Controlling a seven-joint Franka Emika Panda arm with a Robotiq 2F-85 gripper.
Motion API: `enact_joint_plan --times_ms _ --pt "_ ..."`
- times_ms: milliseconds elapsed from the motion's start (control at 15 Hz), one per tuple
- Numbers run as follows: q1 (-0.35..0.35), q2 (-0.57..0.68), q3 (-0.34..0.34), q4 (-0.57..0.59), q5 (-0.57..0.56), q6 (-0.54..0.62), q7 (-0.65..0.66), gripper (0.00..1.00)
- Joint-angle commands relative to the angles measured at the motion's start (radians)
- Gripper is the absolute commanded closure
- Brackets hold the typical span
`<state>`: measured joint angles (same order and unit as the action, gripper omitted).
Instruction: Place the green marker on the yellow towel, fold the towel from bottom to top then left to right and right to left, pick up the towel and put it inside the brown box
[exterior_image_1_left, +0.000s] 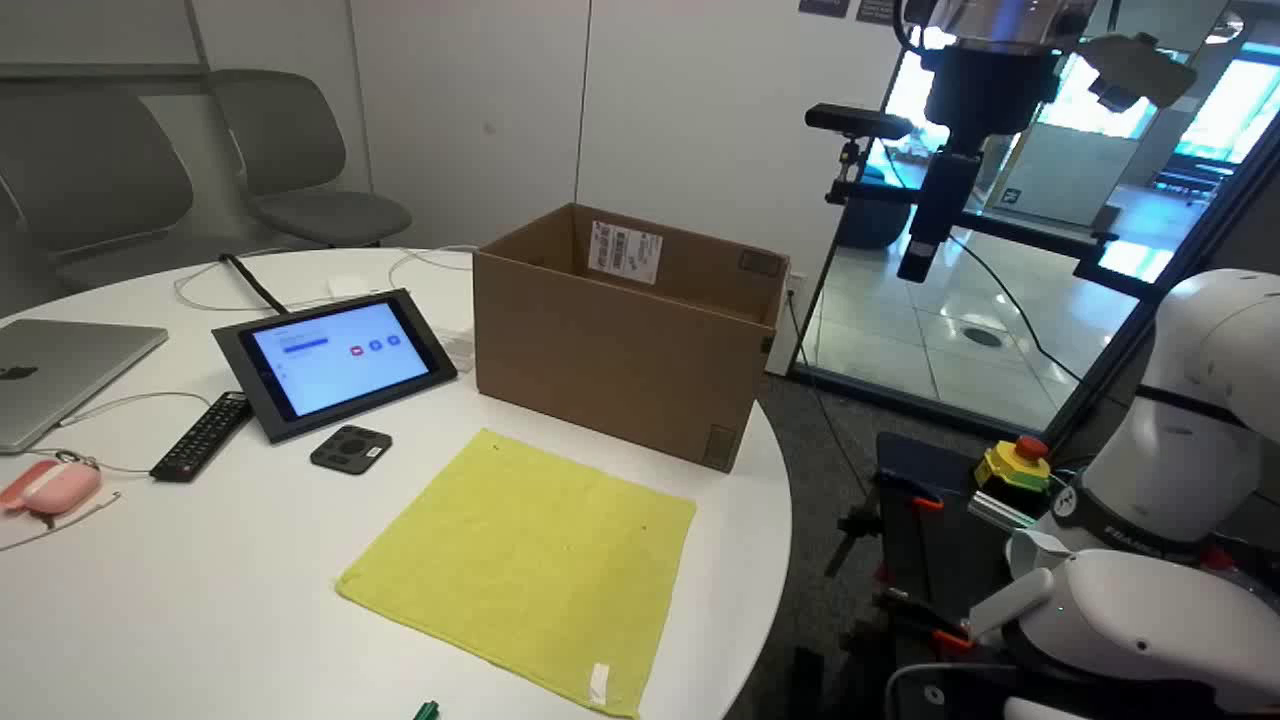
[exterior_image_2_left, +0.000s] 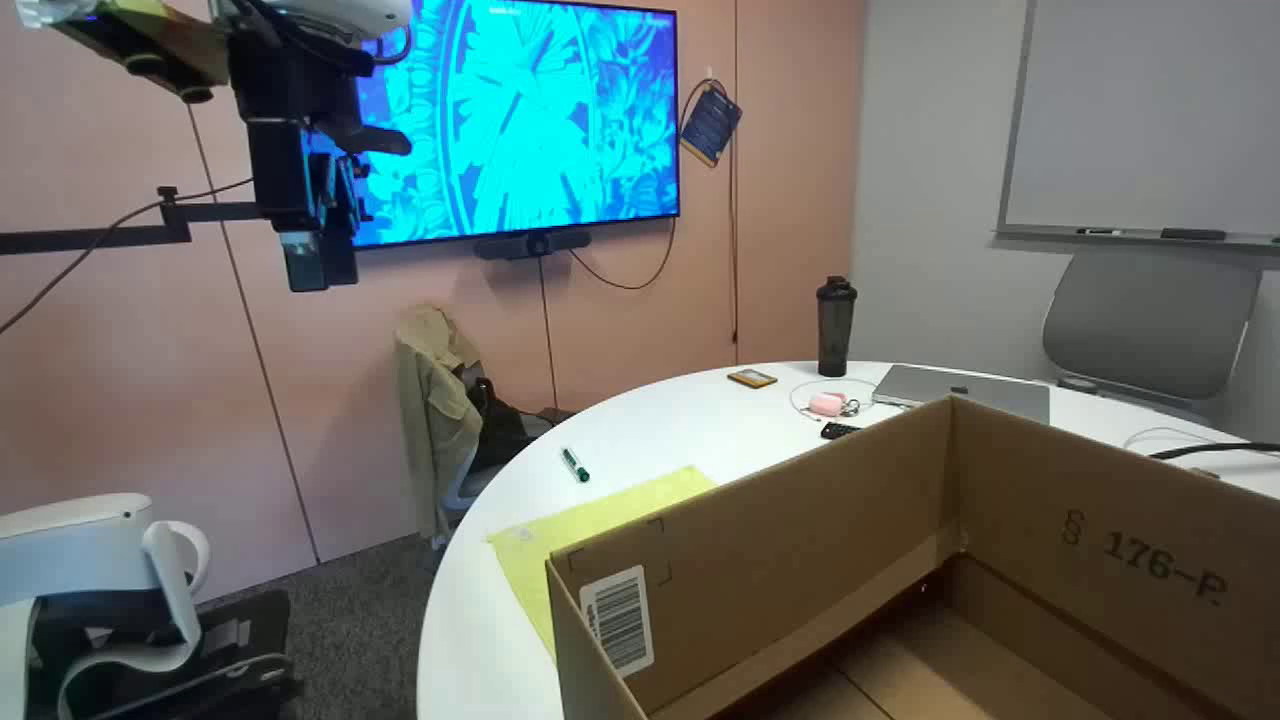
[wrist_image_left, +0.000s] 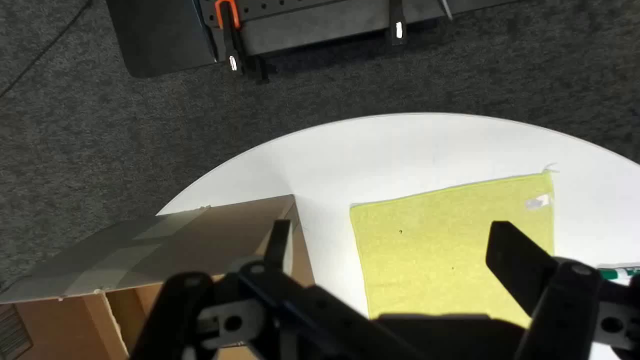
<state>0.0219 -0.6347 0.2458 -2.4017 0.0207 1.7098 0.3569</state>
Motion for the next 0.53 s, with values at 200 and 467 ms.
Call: enact_joint_plan --times_ms 200,467 --pt "0.016 0.001 -0.007 0.007 -0.010 0.002 0.006 0.00" --pt "0.035 0.056 0.013 0.026 -0.018 0.039 -0.008 0.00"
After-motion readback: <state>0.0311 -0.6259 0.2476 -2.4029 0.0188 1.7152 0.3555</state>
